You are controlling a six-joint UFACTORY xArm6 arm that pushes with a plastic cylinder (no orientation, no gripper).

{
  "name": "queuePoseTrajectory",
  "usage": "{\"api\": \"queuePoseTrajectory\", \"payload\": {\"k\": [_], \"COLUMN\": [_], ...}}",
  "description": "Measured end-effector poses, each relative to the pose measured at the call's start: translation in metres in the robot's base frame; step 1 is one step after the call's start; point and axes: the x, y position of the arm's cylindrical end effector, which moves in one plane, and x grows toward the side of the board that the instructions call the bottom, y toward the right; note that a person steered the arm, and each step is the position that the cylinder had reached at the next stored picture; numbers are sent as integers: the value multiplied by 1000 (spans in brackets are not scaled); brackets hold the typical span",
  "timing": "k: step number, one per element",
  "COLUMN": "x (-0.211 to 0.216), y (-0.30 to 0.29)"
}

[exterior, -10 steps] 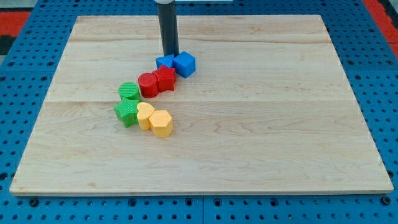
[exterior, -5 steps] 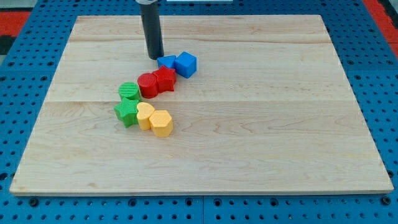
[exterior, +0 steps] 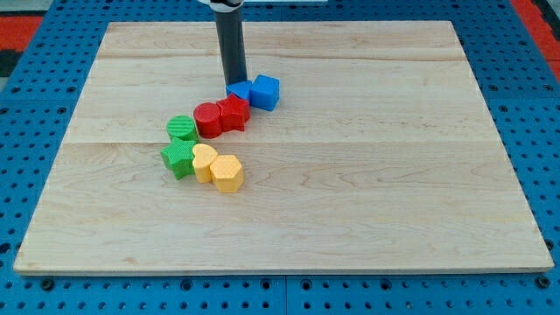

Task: Move the blue triangle along with blue cube towards center

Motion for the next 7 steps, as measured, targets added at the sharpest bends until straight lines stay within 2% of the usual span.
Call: {"api": "queuePoseTrajectory", "payload": {"k": [7], "x": [3], "y": [50]}}
